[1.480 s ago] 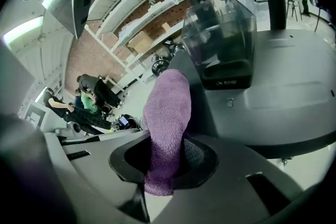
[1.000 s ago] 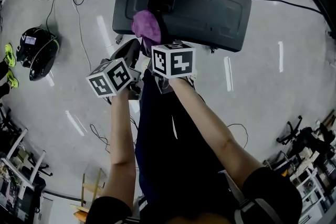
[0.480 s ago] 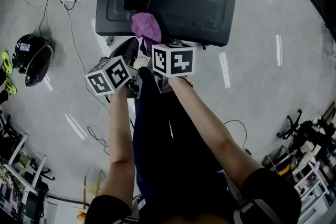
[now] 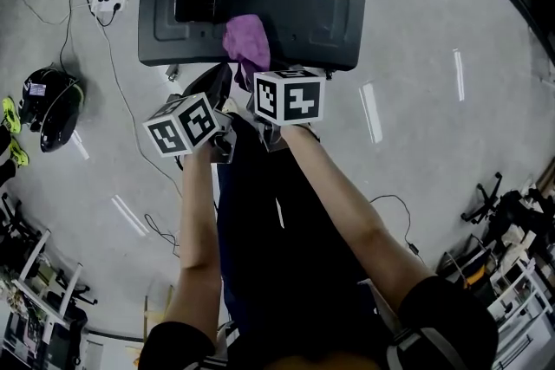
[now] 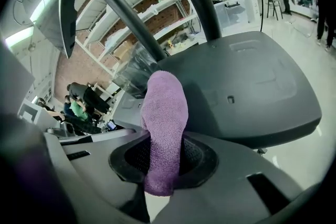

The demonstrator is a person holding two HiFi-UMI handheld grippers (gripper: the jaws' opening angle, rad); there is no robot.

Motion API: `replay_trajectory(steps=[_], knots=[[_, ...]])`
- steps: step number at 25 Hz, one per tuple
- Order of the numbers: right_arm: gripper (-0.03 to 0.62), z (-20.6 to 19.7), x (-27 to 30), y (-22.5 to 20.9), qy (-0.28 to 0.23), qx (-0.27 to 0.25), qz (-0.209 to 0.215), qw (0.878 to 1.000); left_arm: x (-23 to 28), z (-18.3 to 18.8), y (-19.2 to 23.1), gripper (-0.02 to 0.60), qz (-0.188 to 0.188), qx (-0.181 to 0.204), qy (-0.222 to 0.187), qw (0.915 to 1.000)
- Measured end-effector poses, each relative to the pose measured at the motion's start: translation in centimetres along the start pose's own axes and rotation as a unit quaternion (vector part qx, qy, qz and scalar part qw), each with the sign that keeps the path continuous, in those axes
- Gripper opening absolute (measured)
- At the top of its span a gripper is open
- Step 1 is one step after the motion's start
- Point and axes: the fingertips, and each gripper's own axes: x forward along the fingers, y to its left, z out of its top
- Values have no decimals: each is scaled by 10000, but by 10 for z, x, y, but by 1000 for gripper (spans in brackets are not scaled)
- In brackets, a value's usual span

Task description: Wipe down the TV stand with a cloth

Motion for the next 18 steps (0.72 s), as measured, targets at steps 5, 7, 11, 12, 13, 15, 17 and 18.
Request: replay_trajectory(steps=[5, 7, 11, 12, 13, 15, 17, 18], knots=[[89, -4, -10, -21, -24, 75, -83, 9999, 12, -11, -14, 6, -55, 71, 79, 9999], [89, -6, -15, -27, -46, 92, -79, 9999, 16, -14, -21, 8, -85, 105, 94, 9999], [89, -9, -27, -42, -78, 168, -133, 9997, 24, -25, -35, 8, -138, 162, 159, 9996], [89, -11, -30, -47, -80, 196, -164, 9996, 25, -28, -39, 6, -147, 169, 180, 9996], [89, -13, -34, -53, -80, 222, -200, 9995, 27, -32, -42, 6, -155, 174, 199, 9995], [89, -15, -41, -65, -81, 267, -267, 9993, 30, -38, -50, 8, -168, 186, 231, 9994], [89, -16, -48, -76, -94, 295, -305, 9991, 33, -44, -58, 8, -182, 201, 241, 9993], [89, -16, -51, -80, -108, 299, -310, 9990, 35, -45, -61, 6, -193, 207, 239, 9993]])
